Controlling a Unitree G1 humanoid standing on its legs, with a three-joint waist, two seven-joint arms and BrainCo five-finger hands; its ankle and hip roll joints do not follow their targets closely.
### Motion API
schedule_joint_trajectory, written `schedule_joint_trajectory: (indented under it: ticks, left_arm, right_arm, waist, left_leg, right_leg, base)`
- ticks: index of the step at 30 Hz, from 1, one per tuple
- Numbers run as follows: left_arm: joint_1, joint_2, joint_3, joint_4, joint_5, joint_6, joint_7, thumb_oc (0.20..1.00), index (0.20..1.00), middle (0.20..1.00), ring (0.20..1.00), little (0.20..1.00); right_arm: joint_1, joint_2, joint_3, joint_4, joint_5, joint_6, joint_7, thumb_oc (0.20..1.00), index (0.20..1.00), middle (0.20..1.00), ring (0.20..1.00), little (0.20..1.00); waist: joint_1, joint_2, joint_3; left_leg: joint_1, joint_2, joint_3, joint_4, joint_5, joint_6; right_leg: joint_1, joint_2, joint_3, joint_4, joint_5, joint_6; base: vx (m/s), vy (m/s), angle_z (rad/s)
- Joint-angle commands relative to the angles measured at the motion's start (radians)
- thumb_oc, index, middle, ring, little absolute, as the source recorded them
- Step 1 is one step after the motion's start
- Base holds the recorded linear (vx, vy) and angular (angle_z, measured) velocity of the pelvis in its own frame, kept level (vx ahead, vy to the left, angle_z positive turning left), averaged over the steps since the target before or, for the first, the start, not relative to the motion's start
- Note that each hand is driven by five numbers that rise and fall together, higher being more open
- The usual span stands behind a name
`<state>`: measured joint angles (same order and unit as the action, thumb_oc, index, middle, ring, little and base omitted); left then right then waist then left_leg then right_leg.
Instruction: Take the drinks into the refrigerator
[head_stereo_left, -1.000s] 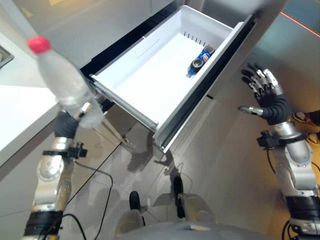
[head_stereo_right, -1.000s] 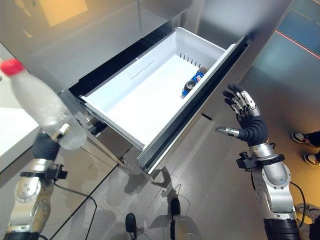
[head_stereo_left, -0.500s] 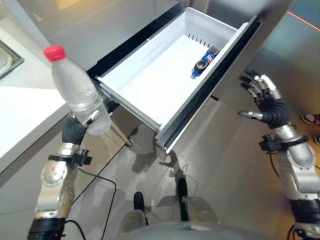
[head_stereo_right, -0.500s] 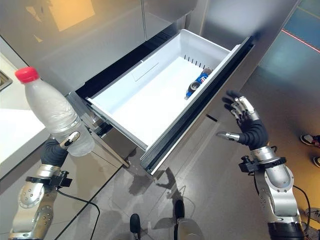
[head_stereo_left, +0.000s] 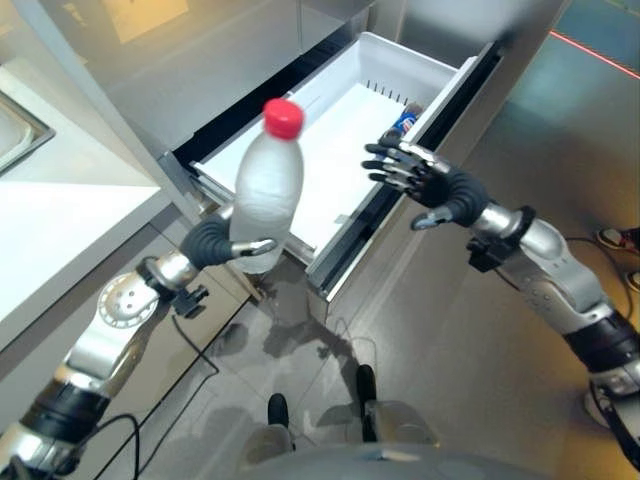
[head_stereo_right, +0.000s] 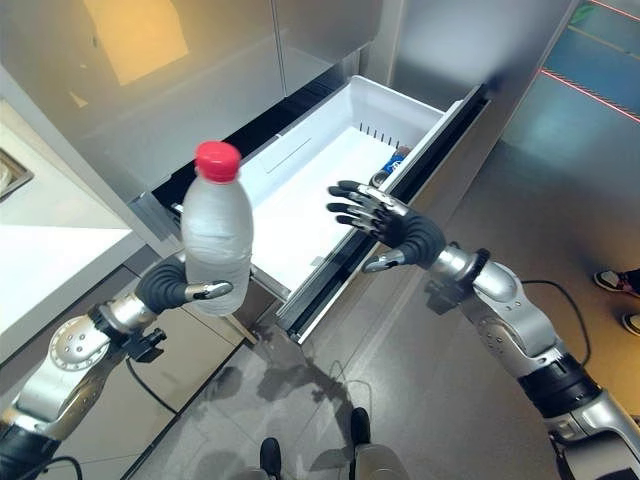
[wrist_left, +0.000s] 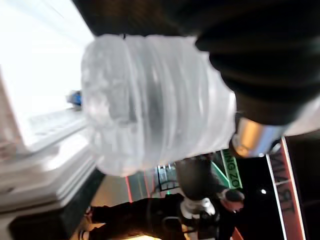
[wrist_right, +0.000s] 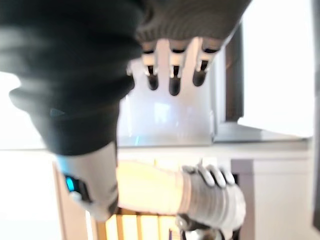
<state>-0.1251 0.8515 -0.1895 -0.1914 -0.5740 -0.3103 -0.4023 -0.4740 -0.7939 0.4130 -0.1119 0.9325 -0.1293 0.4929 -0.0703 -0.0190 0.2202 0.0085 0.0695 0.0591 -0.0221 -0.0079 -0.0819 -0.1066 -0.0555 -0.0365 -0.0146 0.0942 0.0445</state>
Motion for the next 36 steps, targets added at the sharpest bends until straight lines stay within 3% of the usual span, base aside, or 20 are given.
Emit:
schedule_joint_trajectory:
  ticks: [1, 12, 20, 27, 36]
  left_arm:
    - [-0.131, 0.025, 0.019, -0.056, -0.054, -0.095, 0.053, 0.200, 0.200, 0.200, 0.200, 0.200]
    - [-0.166, -0.055, -0.021, 0.030, 0.060, -0.091, 0.123, 0.200, 0.200, 0.200, 0.200, 0.200]
    - [-0.153, -0.075, -0.007, 0.049, 0.097, -0.091, 0.149, 0.200, 0.200, 0.200, 0.200, 0.200]
    - [-0.150, -0.089, -0.027, 0.061, 0.108, -0.089, 0.154, 0.200, 0.200, 0.200, 0.200, 0.200]
    - [-0.144, -0.083, -0.053, 0.086, 0.130, -0.081, 0.150, 0.200, 0.200, 0.200, 0.200, 0.200]
  right_arm:
    - [-0.109, 0.059, 0.056, -0.042, 0.052, -0.004, 0.024, 1.000, 1.000, 1.000, 1.000, 1.000]
    - [-0.167, 0.278, 0.176, -0.065, 0.082, 0.026, 0.016, 1.000, 1.000, 1.000, 1.000, 1.000]
    - [-0.173, 0.316, 0.231, -0.121, 0.112, 0.058, 0.032, 1.000, 1.000, 1.000, 1.000, 1.000]
    - [-0.311, 0.371, 0.239, -0.033, 0.065, 0.005, -0.029, 1.000, 1.000, 1.000, 1.000, 1.000]
    - [-0.410, 0.398, 0.265, -0.027, 0.035, -0.008, -0.048, 1.000, 1.000, 1.000, 1.000, 1.000]
  waist:
    - [0.005, -0.011, -0.037]
    - [0.009, -0.001, -0.031]
    - [0.008, -0.006, -0.027]
    - [0.020, -0.013, -0.035]
    - [0.024, -0.014, -0.042]
  left_leg:
    - [0.008, -0.067, -0.019, 0.120, -0.147, 0.061]
    - [0.009, -0.066, -0.015, 0.119, -0.146, 0.065]
    - [0.001, -0.061, -0.013, 0.123, -0.146, 0.066]
    - [0.001, -0.061, -0.003, 0.129, -0.154, 0.070]
    - [0.006, -0.061, 0.002, 0.123, -0.155, 0.072]
  right_leg:
    - [0.047, -0.008, -0.024, 0.107, -0.165, 0.023]
    - [0.042, -0.006, -0.018, 0.115, -0.168, 0.023]
    - [0.029, -0.005, -0.009, 0.118, -0.168, 0.022]
    - [0.032, -0.004, 0.001, 0.112, -0.161, 0.021]
    - [0.031, -0.003, 0.007, 0.108, -0.160, 0.021]
  base:
    - [-0.01, -0.004, -0.05]
    - [0.00, 0.000, 0.00]
    - [0.00, -0.002, -0.05]
    - [0.01, -0.002, -0.05]
    - [0.00, 0.000, 0.00]
